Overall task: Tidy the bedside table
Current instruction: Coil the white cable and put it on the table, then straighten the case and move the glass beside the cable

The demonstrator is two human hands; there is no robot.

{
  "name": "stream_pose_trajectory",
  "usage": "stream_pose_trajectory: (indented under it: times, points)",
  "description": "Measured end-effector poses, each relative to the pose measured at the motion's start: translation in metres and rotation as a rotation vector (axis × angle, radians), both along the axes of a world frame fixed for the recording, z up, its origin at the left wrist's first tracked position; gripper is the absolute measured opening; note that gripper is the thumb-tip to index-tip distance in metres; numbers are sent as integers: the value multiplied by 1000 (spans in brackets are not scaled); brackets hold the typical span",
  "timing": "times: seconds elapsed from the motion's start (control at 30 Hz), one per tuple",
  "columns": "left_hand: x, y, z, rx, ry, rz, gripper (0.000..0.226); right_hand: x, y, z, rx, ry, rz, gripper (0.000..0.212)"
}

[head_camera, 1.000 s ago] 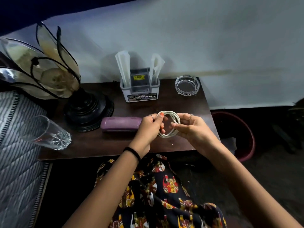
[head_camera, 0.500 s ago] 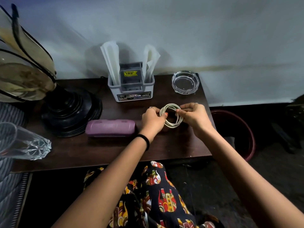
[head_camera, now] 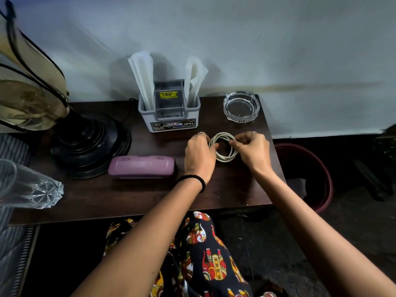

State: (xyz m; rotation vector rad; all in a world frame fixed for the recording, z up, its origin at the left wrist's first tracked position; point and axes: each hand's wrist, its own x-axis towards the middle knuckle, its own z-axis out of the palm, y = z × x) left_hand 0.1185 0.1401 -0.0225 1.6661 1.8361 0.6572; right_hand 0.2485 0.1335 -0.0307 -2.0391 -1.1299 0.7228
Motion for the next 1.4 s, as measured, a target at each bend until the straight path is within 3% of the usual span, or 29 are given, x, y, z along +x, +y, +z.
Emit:
stream_pose_trajectory:
  times: [0.3, 0.53, 0.7, 0.9, 1.1, 1.27, 1.4]
  points:
    - [-8, -15, 4, 7, -21, -43, 32, -2, -6, 4, -81, -45, 125, 44]
    - [-40, -60, 26, 78, -65, -81, 25, -15, -32, 25, -46, -80, 160, 43]
    - [-87, -84, 37, 111, 9, 32, 19, -46, -54, 39, 51, -131, 276, 39]
    - [-141, -99, 39, 108, -13, 250, 24, -95, -65, 36, 23, -194, 620, 51]
    - [-166, -97, 26, 4, -131, 400, 43, -125, -57, 18, -55, -262, 797, 61]
    - [-175, -85, 14, -101, -258, 361, 77, -132, -46, 4, -4, -210, 778, 76]
    - [-176, -73, 8, -108, -233, 274, 86, -134, -42, -6, 56, -184, 748, 72]
